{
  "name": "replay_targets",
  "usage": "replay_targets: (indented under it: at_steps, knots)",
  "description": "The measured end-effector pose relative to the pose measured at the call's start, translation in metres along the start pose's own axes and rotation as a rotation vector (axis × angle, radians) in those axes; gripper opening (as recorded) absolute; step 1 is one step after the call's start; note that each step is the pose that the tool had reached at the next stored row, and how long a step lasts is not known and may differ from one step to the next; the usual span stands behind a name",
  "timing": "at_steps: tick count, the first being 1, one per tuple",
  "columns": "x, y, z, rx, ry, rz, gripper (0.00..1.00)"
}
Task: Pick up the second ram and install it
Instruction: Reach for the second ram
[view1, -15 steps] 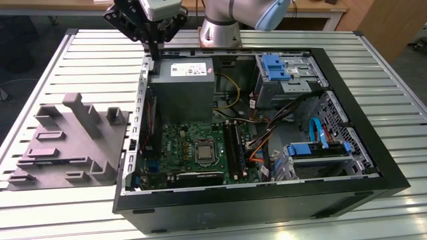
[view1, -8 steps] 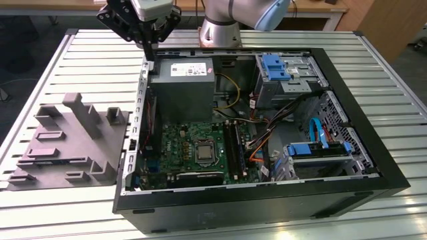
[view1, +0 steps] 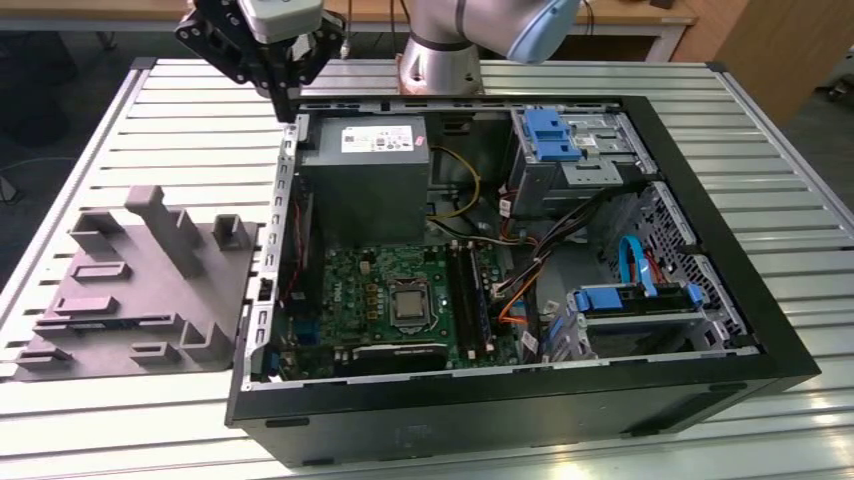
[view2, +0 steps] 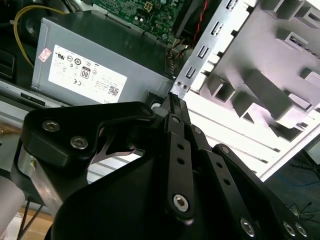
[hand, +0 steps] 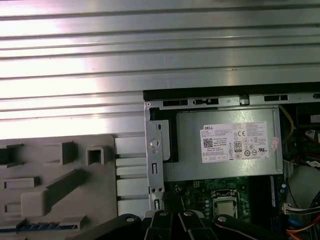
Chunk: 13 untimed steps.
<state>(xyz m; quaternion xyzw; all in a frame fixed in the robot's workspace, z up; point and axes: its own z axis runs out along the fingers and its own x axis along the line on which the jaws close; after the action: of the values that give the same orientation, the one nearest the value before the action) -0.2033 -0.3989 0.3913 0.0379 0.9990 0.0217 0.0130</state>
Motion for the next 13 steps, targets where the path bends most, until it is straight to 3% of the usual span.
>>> replay_targets:
  at_steps: [13]
  knots:
    - [0.0323,-0.0025,0.0004,-0.0001,-0.0001,0.0,0.11]
